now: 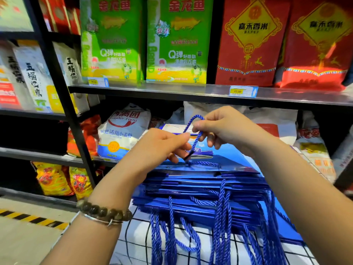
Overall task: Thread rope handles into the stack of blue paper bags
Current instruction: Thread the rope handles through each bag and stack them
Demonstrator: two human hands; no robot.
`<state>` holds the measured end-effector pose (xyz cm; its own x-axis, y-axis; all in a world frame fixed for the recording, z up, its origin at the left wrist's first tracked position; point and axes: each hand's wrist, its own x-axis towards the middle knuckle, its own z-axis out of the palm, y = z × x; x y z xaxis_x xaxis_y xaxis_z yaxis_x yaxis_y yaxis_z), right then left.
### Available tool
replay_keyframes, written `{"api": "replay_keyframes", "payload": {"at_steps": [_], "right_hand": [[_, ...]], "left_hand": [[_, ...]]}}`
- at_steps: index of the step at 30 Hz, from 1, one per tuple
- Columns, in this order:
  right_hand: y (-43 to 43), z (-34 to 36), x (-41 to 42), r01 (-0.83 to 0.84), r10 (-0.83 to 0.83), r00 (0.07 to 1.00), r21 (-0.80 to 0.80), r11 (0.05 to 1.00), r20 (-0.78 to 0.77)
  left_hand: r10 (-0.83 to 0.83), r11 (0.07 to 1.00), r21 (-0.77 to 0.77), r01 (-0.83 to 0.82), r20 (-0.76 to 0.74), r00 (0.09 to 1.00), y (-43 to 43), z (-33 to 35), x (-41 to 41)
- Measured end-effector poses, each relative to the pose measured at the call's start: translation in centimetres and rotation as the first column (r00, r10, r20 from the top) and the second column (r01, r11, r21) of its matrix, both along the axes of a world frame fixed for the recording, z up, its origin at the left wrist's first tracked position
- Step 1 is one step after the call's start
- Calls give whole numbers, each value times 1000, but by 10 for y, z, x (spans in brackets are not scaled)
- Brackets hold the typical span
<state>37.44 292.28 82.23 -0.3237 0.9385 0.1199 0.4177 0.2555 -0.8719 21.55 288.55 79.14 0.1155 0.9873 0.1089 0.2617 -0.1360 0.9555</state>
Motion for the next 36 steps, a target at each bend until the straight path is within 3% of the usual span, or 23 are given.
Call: {"api": "replay_keyframes", "payload": {"at_steps": [4,8,11,13,15,18,21,26,32,36], "right_hand": [[7,-7,-17,7,-9,999,-25,1000,-52],[6,-15,-23,36,-36,999,-20,999,-12],[0,-21,-28,55,-52,998,104,993,-32],[-5,-24,-31,-30,22,999,182,983,47],[-8,-27,-35,-146,122,981,161,976,149],[-9,-27,-38,-163,152,983,106,981,100],[-6,-29,-37,-143,131,985,113,983,108],[-5,-33,-34,-192,147,944,128,973,295],[-7,-32,-31,-239,188,913,101,966,362],[-8,-31,-35,-300,180,838,160,941,515]], "left_hand": [[-33,999,24,36,-126,991,-2,-3,-10],[54,997,48,-52,-50,997,0,-6,-23],[77,996,29,-79,58,995,2,-11,-31],[52,998,16,-53,66,996,3,-14,-33],[44,999,21,-45,60,997,3,-16,-34],[70,997,31,-72,63,996,2,-17,-36],[97,993,67,-94,-40,995,-3,-16,-44],[54,996,88,-19,-406,912,-18,-20,-57],[92,990,132,-46,-371,924,-17,-24,-56],[97,978,208,-20,-367,925,-16,-24,-53]]}}
